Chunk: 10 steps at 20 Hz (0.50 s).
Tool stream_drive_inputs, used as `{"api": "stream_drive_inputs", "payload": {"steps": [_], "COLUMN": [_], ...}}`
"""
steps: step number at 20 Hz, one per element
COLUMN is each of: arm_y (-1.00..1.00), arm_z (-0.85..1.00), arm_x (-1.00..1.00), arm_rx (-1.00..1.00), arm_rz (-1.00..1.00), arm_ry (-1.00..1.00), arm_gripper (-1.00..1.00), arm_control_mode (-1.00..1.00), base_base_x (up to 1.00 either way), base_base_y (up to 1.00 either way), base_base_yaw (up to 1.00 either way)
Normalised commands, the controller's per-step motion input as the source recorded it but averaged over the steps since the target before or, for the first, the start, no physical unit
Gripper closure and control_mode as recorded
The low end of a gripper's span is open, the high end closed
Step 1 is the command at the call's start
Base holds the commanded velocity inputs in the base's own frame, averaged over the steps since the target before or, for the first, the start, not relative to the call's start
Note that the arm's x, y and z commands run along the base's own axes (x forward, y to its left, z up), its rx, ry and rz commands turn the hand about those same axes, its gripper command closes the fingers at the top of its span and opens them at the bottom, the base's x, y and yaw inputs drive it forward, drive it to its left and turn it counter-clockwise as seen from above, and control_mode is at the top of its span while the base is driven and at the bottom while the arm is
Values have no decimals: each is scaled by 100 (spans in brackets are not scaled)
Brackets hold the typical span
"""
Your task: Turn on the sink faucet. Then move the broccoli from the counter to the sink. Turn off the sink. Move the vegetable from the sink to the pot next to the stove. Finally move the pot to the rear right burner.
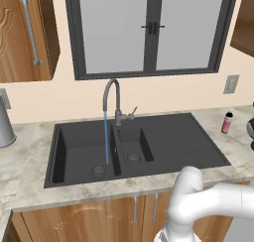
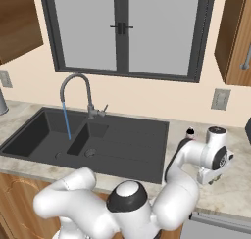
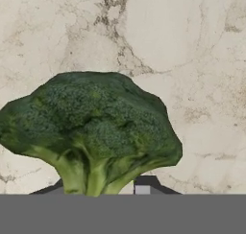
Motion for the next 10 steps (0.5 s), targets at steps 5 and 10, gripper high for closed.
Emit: {"api": "stream_drive_inputs", "payload": {"steps": [5,10], "arm_y": [0,7], "arm_z": [-35,2], "arm_x": [0,-13], "arm_rx": [7,3], "arm_rz": [6,3], "arm_ry": [0,0], "arm_gripper": [100,100], "arm_control_mode": [-100,-100], "base_base_x": [0,0], "base_base_y": [0,0], "base_base_yaw": [0,0]}}
